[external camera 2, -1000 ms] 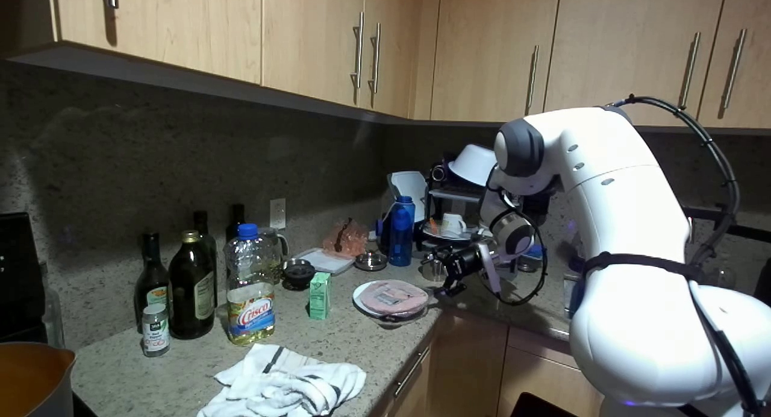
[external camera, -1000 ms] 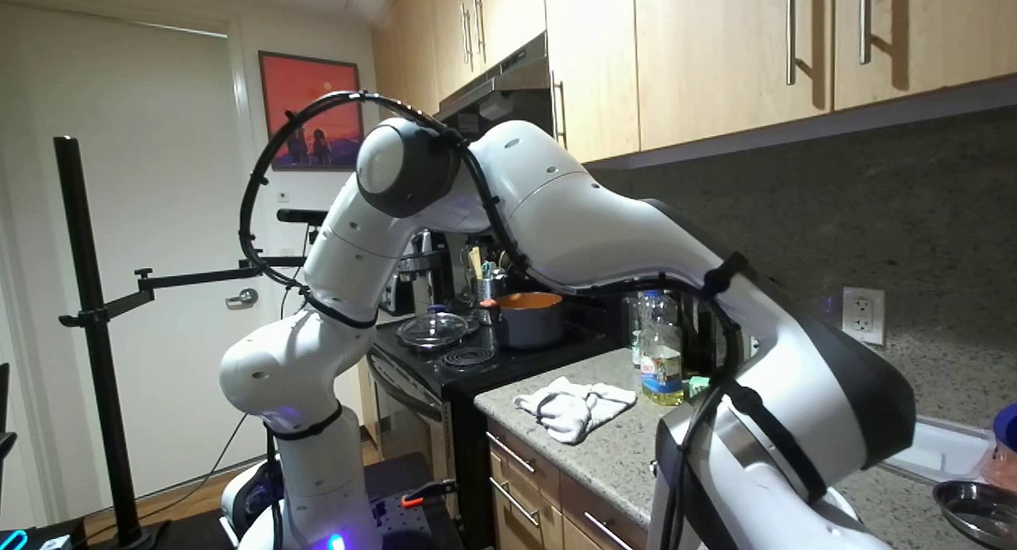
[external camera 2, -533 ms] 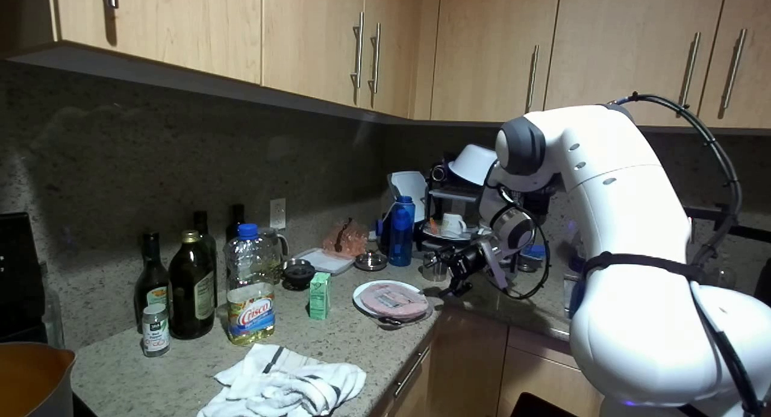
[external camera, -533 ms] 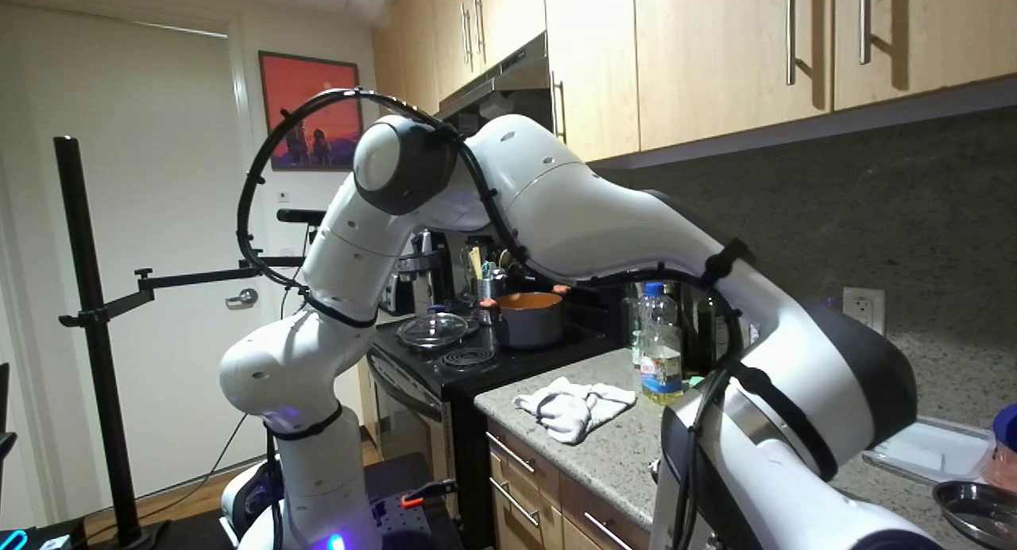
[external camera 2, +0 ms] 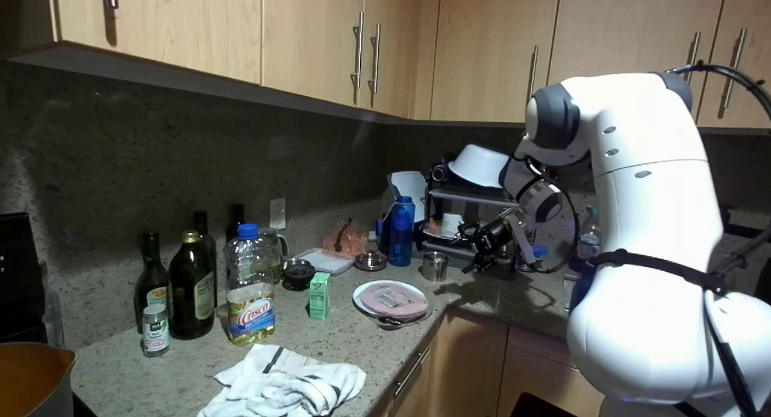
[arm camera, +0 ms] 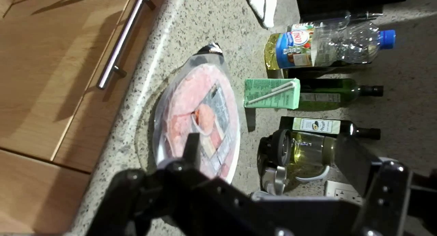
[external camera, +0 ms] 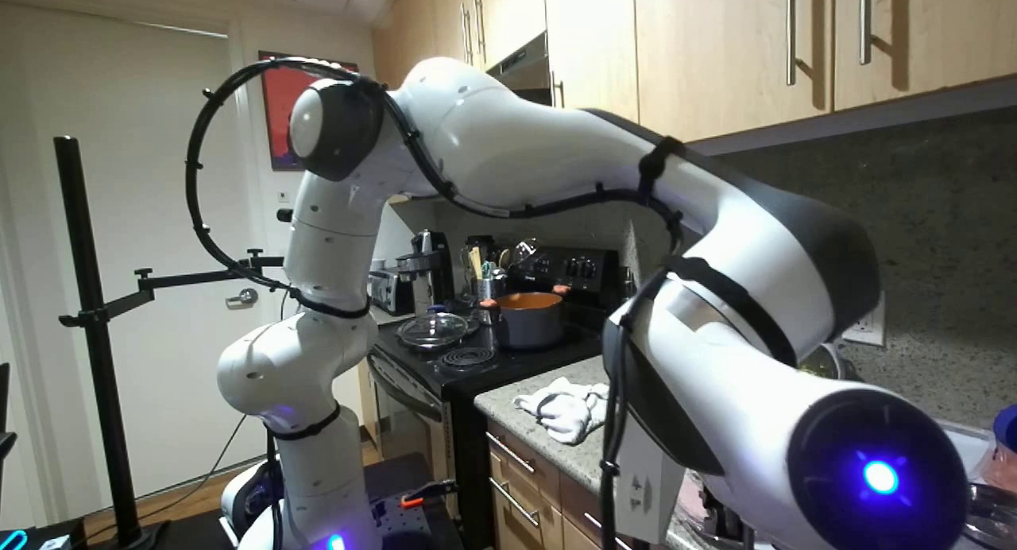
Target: Put the object on top of the white towel on the white plate
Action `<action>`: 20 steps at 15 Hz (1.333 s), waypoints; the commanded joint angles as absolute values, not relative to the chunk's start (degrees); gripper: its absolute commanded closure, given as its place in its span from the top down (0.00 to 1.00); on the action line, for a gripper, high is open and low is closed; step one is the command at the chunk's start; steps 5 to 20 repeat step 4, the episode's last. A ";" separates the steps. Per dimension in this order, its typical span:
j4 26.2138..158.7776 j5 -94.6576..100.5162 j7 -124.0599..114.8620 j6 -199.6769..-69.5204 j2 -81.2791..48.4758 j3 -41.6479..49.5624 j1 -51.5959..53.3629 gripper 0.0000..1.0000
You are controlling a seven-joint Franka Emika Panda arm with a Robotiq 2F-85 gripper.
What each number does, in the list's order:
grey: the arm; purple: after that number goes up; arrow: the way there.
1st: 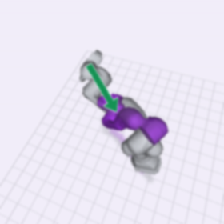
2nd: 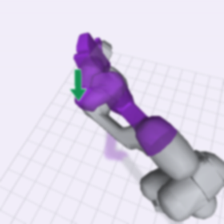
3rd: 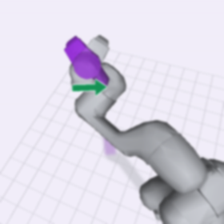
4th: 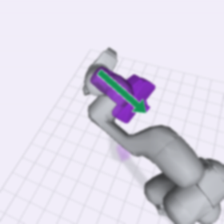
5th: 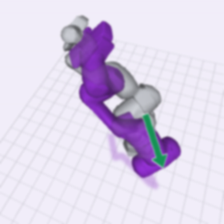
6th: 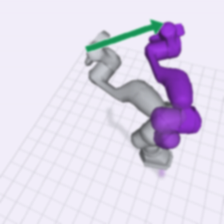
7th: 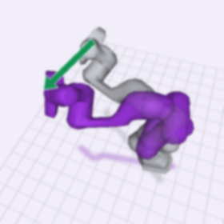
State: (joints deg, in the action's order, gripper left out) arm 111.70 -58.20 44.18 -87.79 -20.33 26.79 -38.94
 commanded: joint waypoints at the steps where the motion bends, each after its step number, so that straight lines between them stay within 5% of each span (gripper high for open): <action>1: 112.60 -57.19 44.44 -87.42 -18.28 25.95 -40.35 1.00; 20: 113.12 -57.03 44.50 -87.32 -17.10 25.97 -40.87 1.00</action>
